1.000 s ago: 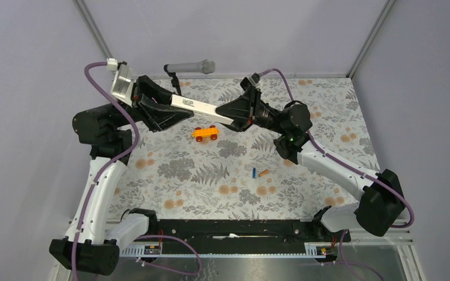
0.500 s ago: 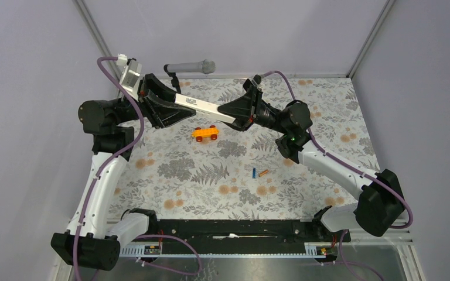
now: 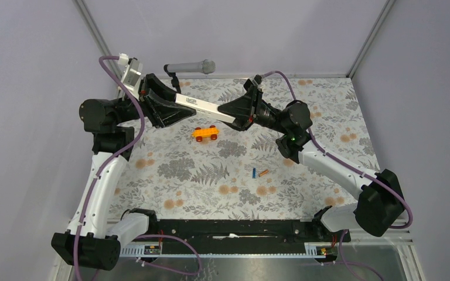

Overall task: Load the batteries into the remote control
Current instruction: Remove the battery cover from the remote control.

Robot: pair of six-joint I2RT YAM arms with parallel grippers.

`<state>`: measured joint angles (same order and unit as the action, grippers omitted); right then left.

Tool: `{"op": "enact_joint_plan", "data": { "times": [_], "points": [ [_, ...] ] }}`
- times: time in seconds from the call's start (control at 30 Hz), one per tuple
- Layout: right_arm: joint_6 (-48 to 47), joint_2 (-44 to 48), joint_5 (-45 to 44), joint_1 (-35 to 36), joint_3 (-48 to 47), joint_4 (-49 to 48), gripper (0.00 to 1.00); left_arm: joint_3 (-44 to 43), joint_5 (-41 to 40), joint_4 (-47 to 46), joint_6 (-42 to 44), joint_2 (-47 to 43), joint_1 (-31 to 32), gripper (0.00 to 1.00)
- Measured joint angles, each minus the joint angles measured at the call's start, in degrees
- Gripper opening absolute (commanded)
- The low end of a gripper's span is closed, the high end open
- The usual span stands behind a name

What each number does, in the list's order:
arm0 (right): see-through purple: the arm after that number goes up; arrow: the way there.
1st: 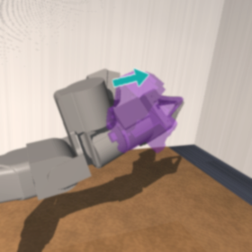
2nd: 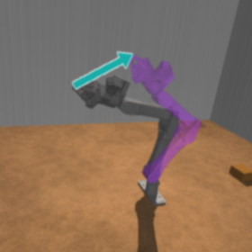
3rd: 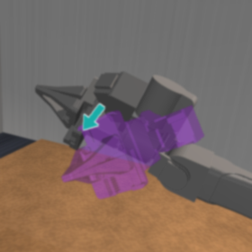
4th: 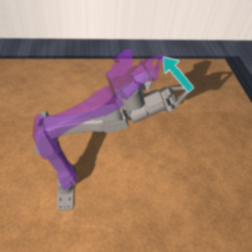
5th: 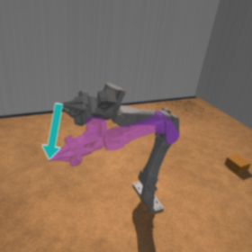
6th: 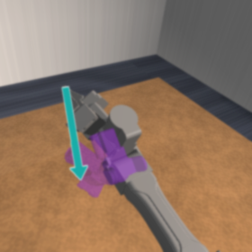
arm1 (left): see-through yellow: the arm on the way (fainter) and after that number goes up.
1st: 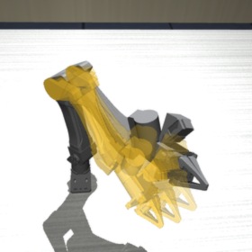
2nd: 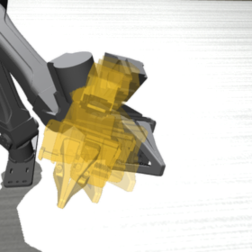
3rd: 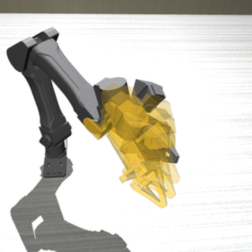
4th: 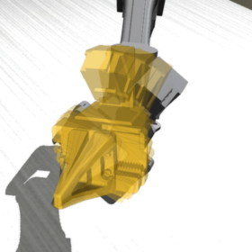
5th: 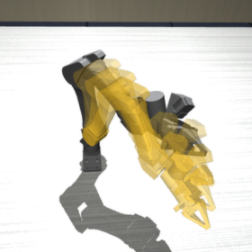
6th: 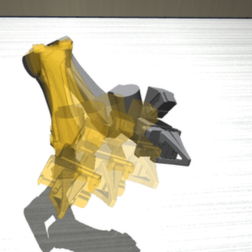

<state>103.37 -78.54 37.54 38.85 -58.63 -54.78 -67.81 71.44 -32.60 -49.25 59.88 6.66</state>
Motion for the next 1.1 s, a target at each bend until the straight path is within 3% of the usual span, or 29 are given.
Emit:
{"op": "enact_joint_plan", "data": {
  "times": [0.37, 0.53, 0.63, 0.8, 0.9, 1.1],
  "points": [
    [-0.3, 0.1, -0.3, -2.8, 2.4, -1.2, 0.43, 0.0, -1.2, 2.1, 1.7, 0.0, -1.9, 0.00],
    [-1.2, 0.1, 0.3, -3.0, 2.4, -0.8, 0.53, 0.0, -1.2, 2.1, 1.9, 0.0, -2.1, 0.00],
    [-4.3, 0.4, 1.2, -4.0, 2.0, 3.0, 0.56, -0.1, -1.1, 3.4, 4.0, -0.4, -3.1, 0.00],
    [-14.8, 2.7, 2.1, -4.7, -1.6, 18.2, 0.58, -0.1, -0.9, 9.8, 10.1, -1.4, -3.4, 0.00],
    [-18.7, 3.9, 2.6, -4.9, -2.2, 22.8, 0.51, -0.1, 0.0, 11.0, 11.8, -1.9, -3.4, 0.00],
    [-20.1, 4.1, 4.2, -4.9, -2.4, 22.5, 0.36, -0.1, 2.1, 12.2, 13.9, -2.1, -3.5, 0.00]
  ]
}}
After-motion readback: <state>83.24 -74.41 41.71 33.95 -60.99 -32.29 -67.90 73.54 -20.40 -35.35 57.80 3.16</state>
